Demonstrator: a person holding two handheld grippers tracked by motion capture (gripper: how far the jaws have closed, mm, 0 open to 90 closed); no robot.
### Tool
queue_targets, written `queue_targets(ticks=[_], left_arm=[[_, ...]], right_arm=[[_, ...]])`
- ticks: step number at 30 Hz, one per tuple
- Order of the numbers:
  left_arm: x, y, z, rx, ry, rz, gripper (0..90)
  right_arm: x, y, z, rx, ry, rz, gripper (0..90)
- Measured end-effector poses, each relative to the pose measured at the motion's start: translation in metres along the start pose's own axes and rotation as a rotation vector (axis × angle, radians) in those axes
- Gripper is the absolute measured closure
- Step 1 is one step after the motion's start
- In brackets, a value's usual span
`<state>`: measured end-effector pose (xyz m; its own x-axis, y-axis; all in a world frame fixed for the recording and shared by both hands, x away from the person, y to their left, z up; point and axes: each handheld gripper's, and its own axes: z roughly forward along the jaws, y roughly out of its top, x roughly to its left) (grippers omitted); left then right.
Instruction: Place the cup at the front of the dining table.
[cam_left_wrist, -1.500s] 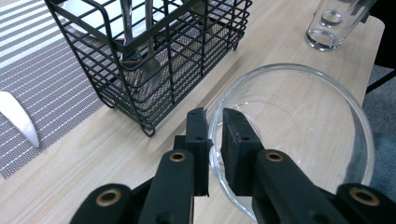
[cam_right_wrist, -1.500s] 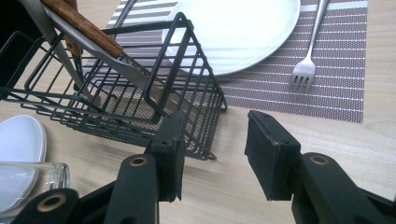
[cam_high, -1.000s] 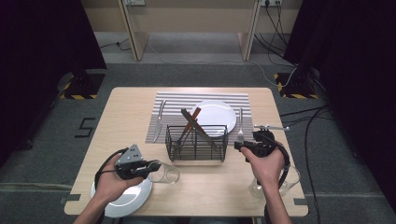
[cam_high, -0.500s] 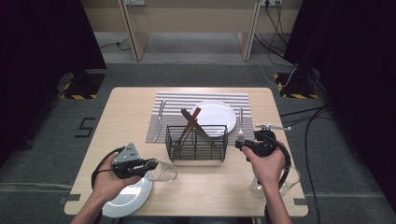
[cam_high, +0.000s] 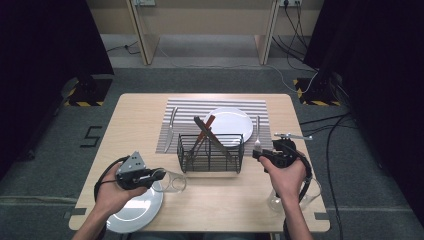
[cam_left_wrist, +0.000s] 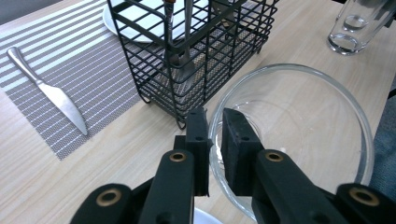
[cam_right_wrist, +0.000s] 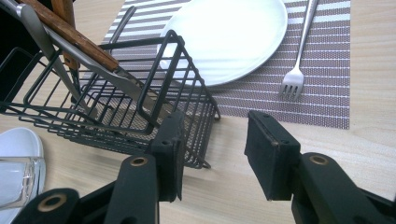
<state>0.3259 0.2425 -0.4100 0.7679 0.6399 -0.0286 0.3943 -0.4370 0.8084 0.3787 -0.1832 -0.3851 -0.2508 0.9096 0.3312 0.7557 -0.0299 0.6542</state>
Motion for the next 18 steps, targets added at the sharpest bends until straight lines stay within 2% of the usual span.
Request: queue_targets(ticks=[18], left_arm=[[0.012,-0.002,-0.011,-0.010,0.038,-0.014,81.0]], right_arm=[[0.001,-0.001,0.001,-0.007,-0.002,0.003,57.7]])
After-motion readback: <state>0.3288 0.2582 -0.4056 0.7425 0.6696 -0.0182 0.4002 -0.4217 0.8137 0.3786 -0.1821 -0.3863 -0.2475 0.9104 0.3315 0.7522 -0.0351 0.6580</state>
